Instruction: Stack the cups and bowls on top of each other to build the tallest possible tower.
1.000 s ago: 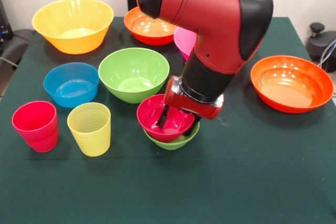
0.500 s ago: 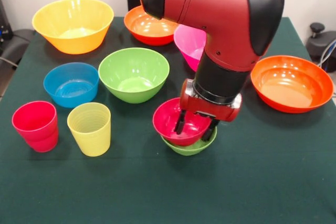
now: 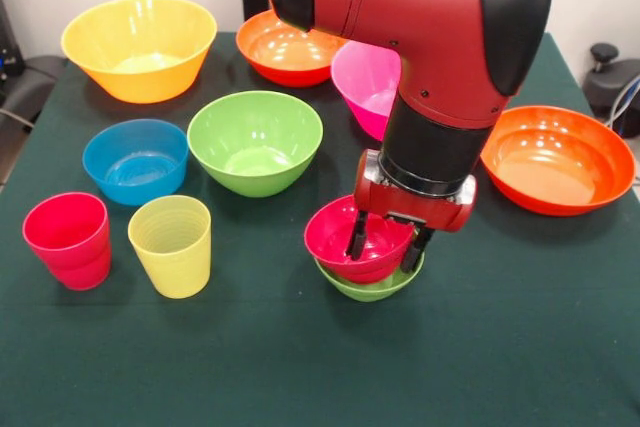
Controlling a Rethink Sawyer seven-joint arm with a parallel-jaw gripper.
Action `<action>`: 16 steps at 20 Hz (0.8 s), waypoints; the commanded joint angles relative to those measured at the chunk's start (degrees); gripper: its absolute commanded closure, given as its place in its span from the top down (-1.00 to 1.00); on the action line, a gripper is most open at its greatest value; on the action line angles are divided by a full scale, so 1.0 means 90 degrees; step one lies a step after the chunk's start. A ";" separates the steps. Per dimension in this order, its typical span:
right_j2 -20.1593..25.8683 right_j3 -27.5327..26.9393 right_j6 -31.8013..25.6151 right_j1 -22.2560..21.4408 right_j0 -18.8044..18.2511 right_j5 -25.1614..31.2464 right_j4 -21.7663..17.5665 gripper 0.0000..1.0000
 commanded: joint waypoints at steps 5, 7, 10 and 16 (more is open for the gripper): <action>0.1105 0.0450 0.0069 -0.0011 -0.0237 -0.0250 -0.0137 1.00; 0.1197 0.0477 0.0043 -0.0009 -0.0284 -0.0336 -0.0160 1.00; 0.1373 0.0532 -0.0018 -0.0025 -0.0362 -0.0510 -0.0163 1.00; 0.1679 0.0716 -0.0028 -0.0005 -0.0508 -0.1022 -0.0241 1.00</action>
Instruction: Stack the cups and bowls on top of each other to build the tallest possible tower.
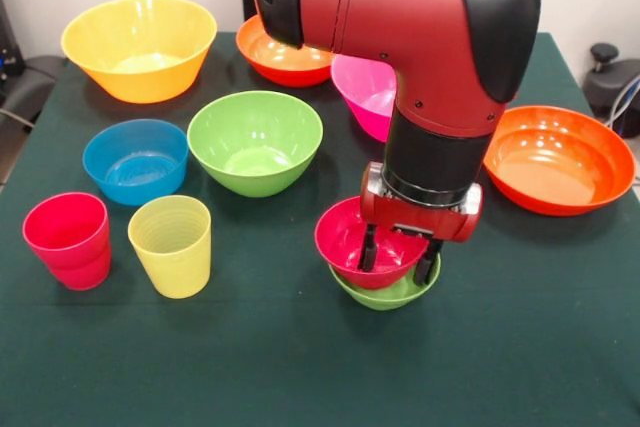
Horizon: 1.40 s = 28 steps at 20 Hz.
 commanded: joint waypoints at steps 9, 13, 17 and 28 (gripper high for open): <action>0.1382 0.0641 -0.0072 -0.0012 -0.0331 -0.0770 -0.0277 1.00; 0.1418 0.0619 -0.0070 -0.0043 -0.0346 -0.0689 -0.0300 1.00; 0.1373 0.0601 -0.0028 -0.0059 -0.0329 -0.0666 -0.0325 1.00; 0.1559 0.0744 -0.0094 -0.0218 -0.0395 -0.0714 -0.0298 1.00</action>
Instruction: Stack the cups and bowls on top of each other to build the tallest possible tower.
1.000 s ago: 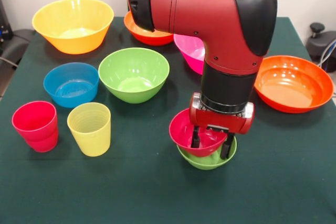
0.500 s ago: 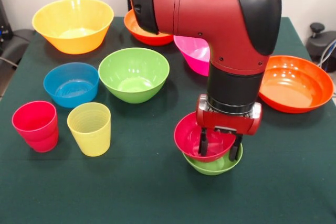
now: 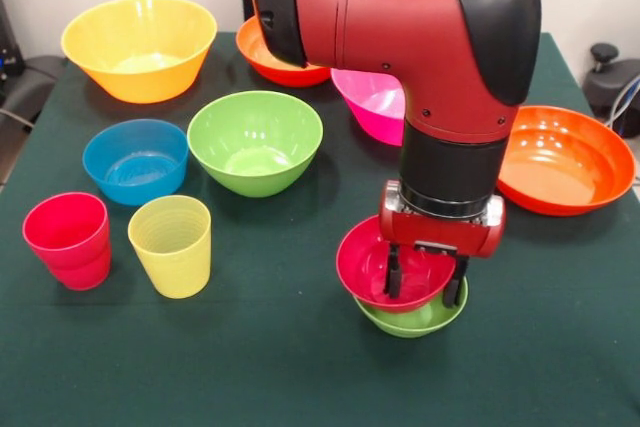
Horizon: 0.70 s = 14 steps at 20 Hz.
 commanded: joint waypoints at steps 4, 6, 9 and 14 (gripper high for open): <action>0.1126 0.0548 -0.0152 -0.0132 -0.0216 -0.0128 -0.0222 1.00; 0.1291 0.0580 -0.0203 -0.0169 -0.0282 -0.0209 -0.0217 1.00; 0.1429 0.0616 -0.0215 -0.0182 -0.0357 -0.0312 -0.0262 1.00; 0.1390 0.0432 -0.0148 -0.0203 -0.0328 -0.0148 -0.0329 1.00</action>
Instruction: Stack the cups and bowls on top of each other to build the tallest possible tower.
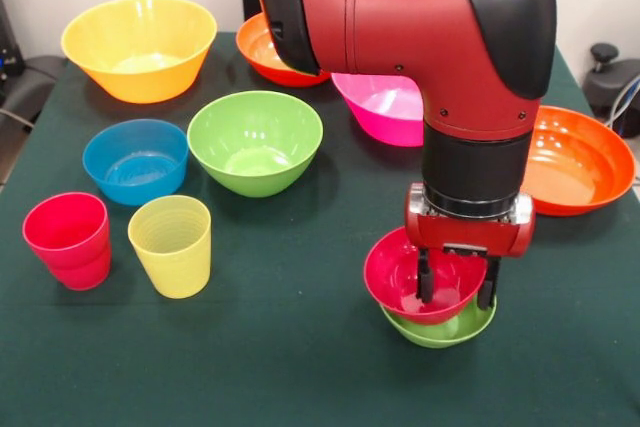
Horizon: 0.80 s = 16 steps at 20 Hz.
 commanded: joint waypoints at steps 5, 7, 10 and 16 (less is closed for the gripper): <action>0.0781 0.0302 -0.0135 -0.0051 -0.0105 -0.0110 -0.0345 1.00; 0.0788 0.0281 -0.0124 -0.0050 -0.0101 -0.0073 -0.0330 1.00; 0.0822 0.0310 -0.0132 -0.0054 -0.0113 -0.0093 -0.0328 1.00; 0.0816 0.0261 -0.0135 -0.0086 -0.0101 0.0022 -0.0319 1.00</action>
